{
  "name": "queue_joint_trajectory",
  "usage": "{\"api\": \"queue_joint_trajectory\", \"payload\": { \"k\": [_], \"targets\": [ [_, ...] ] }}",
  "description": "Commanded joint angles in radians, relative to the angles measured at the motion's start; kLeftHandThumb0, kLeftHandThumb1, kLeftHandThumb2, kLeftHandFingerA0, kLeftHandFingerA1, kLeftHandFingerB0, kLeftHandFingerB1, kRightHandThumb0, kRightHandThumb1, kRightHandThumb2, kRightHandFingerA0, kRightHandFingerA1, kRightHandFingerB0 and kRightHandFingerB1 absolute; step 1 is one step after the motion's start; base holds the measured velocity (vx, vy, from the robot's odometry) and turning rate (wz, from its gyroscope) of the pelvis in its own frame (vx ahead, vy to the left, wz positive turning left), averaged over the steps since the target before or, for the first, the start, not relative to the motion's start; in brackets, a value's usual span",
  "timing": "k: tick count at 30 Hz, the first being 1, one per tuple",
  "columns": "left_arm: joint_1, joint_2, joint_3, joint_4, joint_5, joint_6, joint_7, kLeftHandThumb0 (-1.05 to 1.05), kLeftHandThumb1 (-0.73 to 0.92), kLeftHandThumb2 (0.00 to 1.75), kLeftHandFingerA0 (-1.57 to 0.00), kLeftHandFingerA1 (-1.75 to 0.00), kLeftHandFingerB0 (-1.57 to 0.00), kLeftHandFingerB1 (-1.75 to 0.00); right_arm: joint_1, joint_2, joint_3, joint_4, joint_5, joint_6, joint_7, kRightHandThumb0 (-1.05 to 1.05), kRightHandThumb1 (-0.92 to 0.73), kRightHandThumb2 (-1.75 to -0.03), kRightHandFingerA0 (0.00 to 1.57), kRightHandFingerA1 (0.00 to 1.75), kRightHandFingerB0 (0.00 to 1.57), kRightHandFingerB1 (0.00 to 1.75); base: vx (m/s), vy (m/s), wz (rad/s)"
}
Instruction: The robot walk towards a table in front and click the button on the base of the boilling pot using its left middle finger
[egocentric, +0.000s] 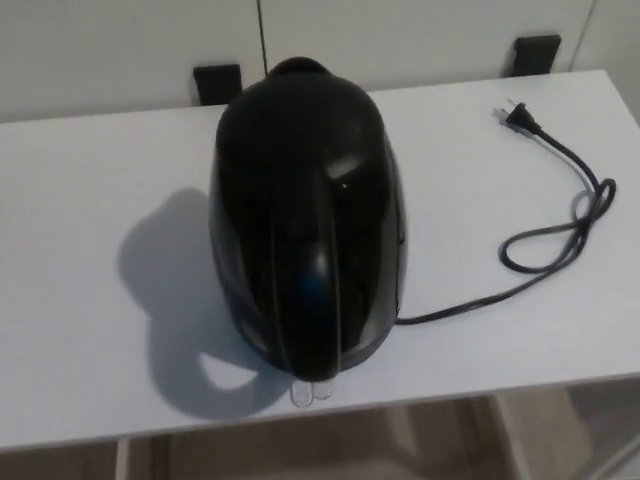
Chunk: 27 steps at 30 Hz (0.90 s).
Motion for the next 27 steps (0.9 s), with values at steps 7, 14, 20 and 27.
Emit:
{"api": "queue_joint_trajectory", "payload": {
  "k": [7, 14, 20, 27],
  "targets": [
    [-0.021, 0.021, -0.017, 0.001, 0.026, 0.003, 0.001, -0.33, 0.5, 0.55, -0.4, -0.36, -0.28, -0.3, -0.017, -0.002, -0.011, 0.001, 0.01, 0.018, 0.016, -0.24, -0.49, -0.55, 0.65, 0.46, 0.47, 0.41, -0.04, 0.139, -0.02],
    [-0.007, 0.025, -0.026, -0.048, 0.021, 0.027, -0.007, -0.31, 0.51, 0.55, -0.41, -0.35, -0.28, -0.3, -0.006, -0.001, -0.014, -0.005, 0.008, 0.007, 0.006, -0.23, -0.49, -0.54, 0.65, 0.46, 0.48, 0.41, -0.02, 0.123, 0.07],
    [-0.009, 0.027, -0.04, -0.037, 0.028, 0.018, -0.001, -0.34, 0.5, 0.55, -0.41, -0.36, -0.29, -0.31, -0.012, -0.002, -0.005, 0.0, -0.002, 0.022, 0.012, -0.27, -0.49, -0.55, 0.66, 0.45, 0.48, 0.4, -0.01, -0.033, 0.01],
    [0.005, 0.028, -0.053, -0.069, 0.036, 0.01, 0.01, -0.39, 0.49, 0.55, -0.43, -0.36, -0.31, -0.31, -0.01, -0.002, -0.002, -0.022, -0.003, 0.031, 0.016, -0.26, -0.49, -0.55, 0.66, 0.45, 0.48, 0.4, 0.0, -0.028, -0.01]
  ]
}}
